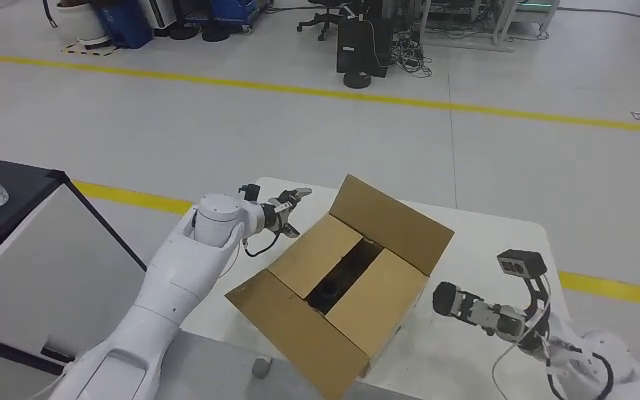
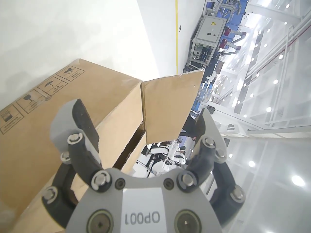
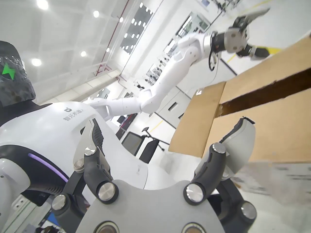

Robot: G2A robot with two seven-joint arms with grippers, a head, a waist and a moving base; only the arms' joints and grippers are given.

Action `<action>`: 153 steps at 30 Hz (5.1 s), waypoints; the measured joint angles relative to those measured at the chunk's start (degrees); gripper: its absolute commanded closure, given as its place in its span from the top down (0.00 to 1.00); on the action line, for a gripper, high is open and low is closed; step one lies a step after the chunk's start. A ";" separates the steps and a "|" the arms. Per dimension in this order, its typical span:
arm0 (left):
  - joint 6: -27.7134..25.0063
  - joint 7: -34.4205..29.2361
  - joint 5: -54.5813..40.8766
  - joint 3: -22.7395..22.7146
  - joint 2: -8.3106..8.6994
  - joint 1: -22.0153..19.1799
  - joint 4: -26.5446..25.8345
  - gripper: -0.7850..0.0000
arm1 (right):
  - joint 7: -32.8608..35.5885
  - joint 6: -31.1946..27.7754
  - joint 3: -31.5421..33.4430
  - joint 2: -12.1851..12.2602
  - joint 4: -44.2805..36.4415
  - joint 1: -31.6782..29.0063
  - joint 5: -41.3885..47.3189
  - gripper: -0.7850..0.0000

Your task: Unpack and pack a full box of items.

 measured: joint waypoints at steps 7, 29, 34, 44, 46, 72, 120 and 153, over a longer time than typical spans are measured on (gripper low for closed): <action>-1.81 2.53 -0.25 -2.64 0.59 2.28 -2.19 1.00 | 6.36 6.35 2.91 0.47 -0.31 -2.96 3.40 1.00; -3.64 6.38 1.46 -14.96 4.03 14.23 -16.43 1.00 | 4.27 4.24 -3.87 0.88 -2.93 -3.49 -7.02 1.00; -3.64 6.38 1.46 -14.96 4.03 14.23 -16.44 1.00 | 4.27 4.25 -3.87 0.88 -2.93 -3.49 -7.02 1.00; -3.64 6.38 1.46 -14.96 4.03 14.23 -16.44 1.00 | 4.27 4.25 -3.87 0.88 -2.93 -3.49 -7.02 1.00; -3.64 6.38 1.46 -14.96 4.03 14.23 -16.44 1.00 | 4.27 4.25 -3.87 0.88 -2.93 -3.49 -7.02 1.00; -3.64 6.38 1.46 -14.96 4.03 14.23 -16.44 1.00 | 3.53 3.43 0.82 0.22 -4.12 -5.28 -4.61 1.00; -3.64 6.38 1.46 -14.96 4.03 14.23 -16.44 1.00 | -20.40 -20.39 -37.07 0.90 7.06 16.48 -19.79 1.00; -3.64 6.38 1.46 -14.96 4.03 14.23 -16.44 1.00 | -18.52 -18.52 -40.57 7.06 4.65 16.93 -28.98 1.00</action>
